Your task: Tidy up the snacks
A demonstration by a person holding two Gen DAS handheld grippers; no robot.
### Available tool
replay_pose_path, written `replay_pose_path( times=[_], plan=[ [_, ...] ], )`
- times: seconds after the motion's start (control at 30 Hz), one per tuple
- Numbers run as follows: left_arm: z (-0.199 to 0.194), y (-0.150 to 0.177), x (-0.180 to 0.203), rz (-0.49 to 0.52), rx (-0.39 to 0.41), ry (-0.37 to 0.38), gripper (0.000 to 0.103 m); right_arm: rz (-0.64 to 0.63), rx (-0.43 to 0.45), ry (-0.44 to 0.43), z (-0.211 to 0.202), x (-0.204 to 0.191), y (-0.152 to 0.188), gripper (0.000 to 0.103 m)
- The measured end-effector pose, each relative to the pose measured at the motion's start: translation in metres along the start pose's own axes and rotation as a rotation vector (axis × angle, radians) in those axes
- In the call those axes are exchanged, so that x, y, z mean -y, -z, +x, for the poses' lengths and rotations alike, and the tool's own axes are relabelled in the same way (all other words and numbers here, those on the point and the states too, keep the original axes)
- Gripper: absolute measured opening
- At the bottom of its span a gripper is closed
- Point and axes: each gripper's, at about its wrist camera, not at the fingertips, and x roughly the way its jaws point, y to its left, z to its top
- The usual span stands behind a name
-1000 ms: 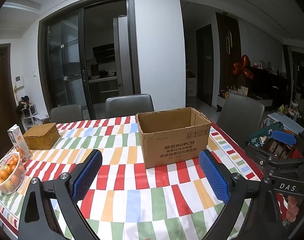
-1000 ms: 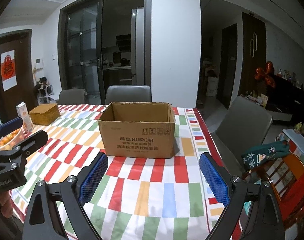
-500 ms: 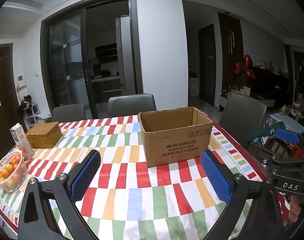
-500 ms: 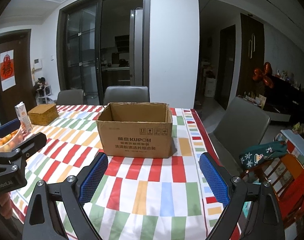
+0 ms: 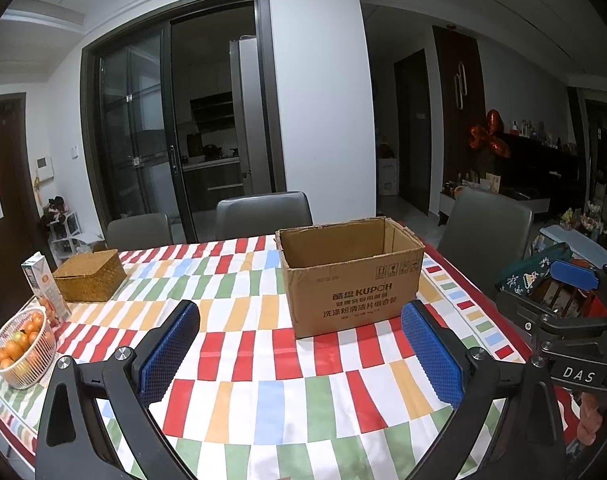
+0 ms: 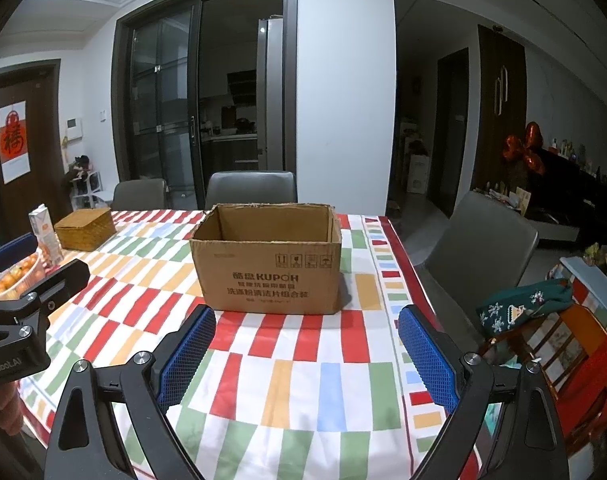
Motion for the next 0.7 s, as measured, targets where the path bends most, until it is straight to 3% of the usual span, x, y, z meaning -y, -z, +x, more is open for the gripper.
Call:
replay_pose_path(
  times=[0.7],
  plan=[
    [0.0019,0.0006,0.0008,-0.006,-0.002,0.001,0.103,-0.001,-0.003,0.003,-0.0004,0.0009,0.0008,0.093]
  ],
)
